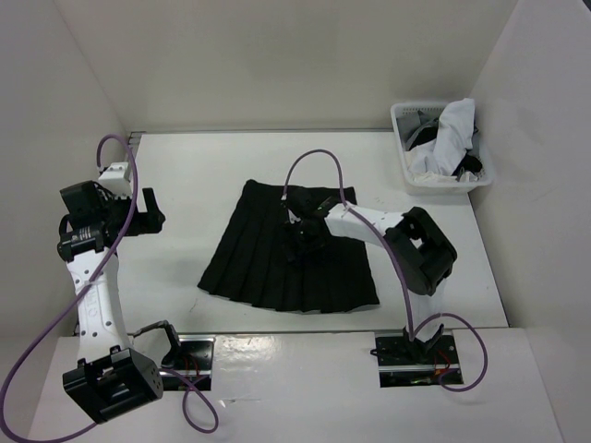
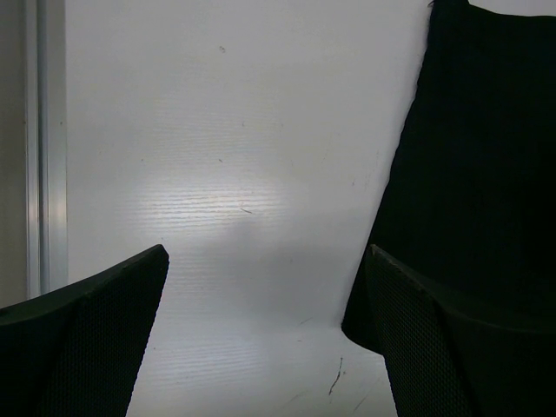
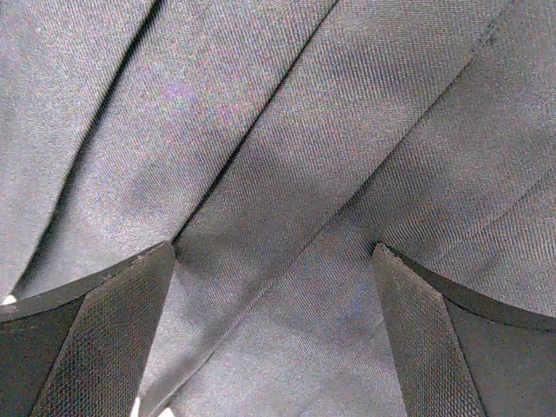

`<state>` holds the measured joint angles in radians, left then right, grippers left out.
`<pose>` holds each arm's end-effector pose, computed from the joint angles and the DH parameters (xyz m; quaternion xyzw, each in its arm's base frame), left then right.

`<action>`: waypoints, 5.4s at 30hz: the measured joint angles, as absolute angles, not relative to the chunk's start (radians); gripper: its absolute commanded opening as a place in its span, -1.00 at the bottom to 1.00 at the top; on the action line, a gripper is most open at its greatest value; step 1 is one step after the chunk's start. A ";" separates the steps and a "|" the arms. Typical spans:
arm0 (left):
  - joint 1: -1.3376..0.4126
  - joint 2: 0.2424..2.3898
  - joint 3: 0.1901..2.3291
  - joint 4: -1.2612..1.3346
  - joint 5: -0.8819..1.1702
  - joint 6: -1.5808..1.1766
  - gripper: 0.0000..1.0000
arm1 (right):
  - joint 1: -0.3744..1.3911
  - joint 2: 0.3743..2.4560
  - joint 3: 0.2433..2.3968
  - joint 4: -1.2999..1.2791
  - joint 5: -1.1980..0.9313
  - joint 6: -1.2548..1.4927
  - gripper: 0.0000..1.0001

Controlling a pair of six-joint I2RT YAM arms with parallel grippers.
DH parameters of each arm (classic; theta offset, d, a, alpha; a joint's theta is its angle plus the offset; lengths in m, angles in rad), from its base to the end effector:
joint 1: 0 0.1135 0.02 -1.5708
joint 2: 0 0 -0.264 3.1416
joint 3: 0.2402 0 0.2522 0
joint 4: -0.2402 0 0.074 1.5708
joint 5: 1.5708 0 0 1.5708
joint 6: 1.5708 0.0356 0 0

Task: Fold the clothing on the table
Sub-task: Flatten the skirt out, then fold the skirt

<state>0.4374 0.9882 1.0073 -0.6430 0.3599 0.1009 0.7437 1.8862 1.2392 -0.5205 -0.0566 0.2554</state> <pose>0.1916 0.0757 0.3359 -0.0662 0.8769 -0.0343 0.4748 0.2757 0.2564 0.1639 -0.2422 0.9489 0.1202 0.1625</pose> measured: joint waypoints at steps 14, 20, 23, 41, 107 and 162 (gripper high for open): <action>0.437 0.988 1.007 -0.643 0.360 0.102 1.00 | 0.817 1.868 1.204 -0.500 -0.059 0.136 0.97; 0.437 0.988 1.007 -0.643 0.360 0.102 1.00 | 0.885 1.898 1.235 -0.546 0.009 0.053 0.97; 0.437 0.987 1.007 -0.643 0.360 0.102 1.00 | 0.915 1.926 1.273 -0.578 0.025 0.032 0.97; 0.437 0.971 1.007 -0.643 0.363 0.102 1.00 | 0.947 1.976 1.354 -0.715 -0.022 -0.185 1.00; -0.012 1.957 1.436 -0.597 0.453 0.141 0.26 | -0.044 1.855 1.411 -0.819 -0.585 -0.329 0.67; -0.043 2.222 1.657 -0.627 0.672 0.168 -0.41 | -0.026 1.990 1.515 -0.876 -0.626 -0.365 0.53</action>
<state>-0.0425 2.2223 1.6566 -0.6270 0.6720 0.1684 -0.0257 1.9896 1.5150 -0.8761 -0.6262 -0.3653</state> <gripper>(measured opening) 0.334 0.766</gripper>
